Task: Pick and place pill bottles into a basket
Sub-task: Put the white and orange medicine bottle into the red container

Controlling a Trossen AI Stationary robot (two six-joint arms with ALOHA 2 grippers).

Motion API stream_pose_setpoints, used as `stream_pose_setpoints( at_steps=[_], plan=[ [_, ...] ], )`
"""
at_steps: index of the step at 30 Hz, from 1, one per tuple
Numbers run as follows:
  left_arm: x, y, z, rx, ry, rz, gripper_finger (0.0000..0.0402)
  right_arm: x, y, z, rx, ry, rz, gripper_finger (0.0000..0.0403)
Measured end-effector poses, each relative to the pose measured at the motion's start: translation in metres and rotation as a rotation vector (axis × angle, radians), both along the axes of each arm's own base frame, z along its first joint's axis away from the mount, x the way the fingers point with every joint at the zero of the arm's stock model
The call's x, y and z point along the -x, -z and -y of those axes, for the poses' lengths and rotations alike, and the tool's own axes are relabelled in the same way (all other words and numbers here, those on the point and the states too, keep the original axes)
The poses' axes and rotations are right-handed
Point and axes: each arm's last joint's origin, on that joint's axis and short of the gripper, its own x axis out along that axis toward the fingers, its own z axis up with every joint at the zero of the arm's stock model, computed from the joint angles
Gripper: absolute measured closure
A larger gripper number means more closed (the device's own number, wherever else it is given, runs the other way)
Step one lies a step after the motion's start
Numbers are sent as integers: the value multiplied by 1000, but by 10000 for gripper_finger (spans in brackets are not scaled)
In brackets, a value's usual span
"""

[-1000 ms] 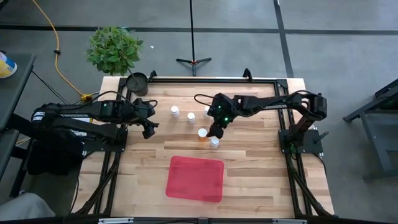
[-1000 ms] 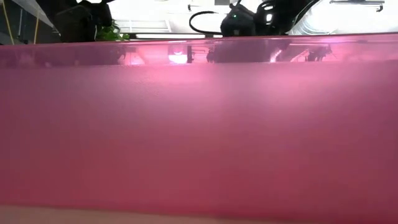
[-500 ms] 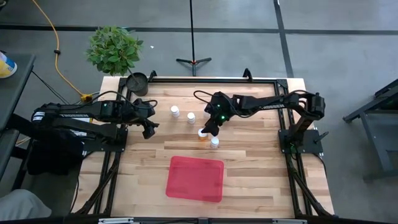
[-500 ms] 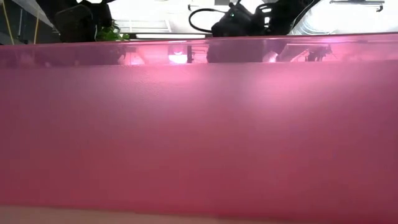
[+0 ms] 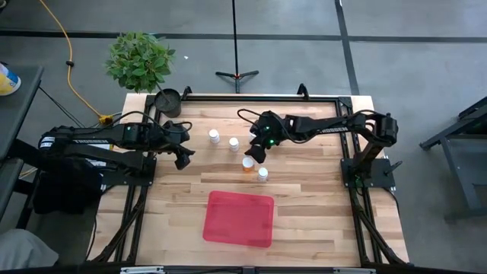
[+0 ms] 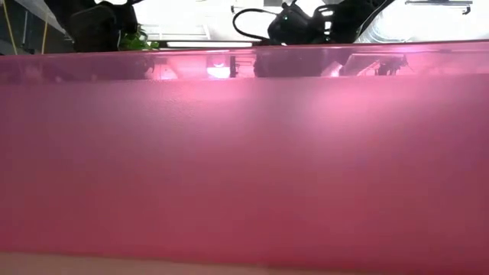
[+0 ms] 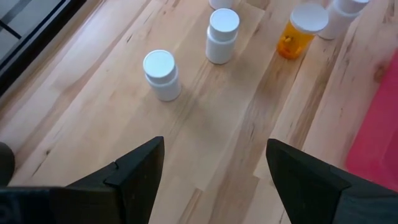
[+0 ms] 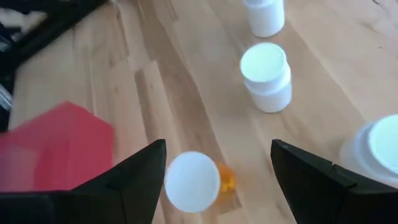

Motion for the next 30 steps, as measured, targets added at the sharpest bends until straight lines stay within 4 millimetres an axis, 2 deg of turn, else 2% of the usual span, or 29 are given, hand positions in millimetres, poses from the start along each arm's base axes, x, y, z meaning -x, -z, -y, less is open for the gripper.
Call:
stream_pose_setpoints(
  at_steps=[8, 14, 20, 24, 30],
  plan=[
    [0, 0, 0, 6, -8, 3, 85, -4, -5, 3, -19, 91, 54, 123],
    [0, 0, 0, 13, -21, 8, 85, 0, 0, 3, -4, 204, -16, 123],
    [0, 0, 0, 13, -22, 8, 85, 4, 5, 2, -29, 187, -83, 118],
    [0, 0, 0, 13, -22, 8, 85, 7, 8, 0, -54, 152, -131, 97],
    [0, 0, 0, 12, -22, 8, 85, 8, 8, -1, -71, 138, -135, 46]
  ],
)
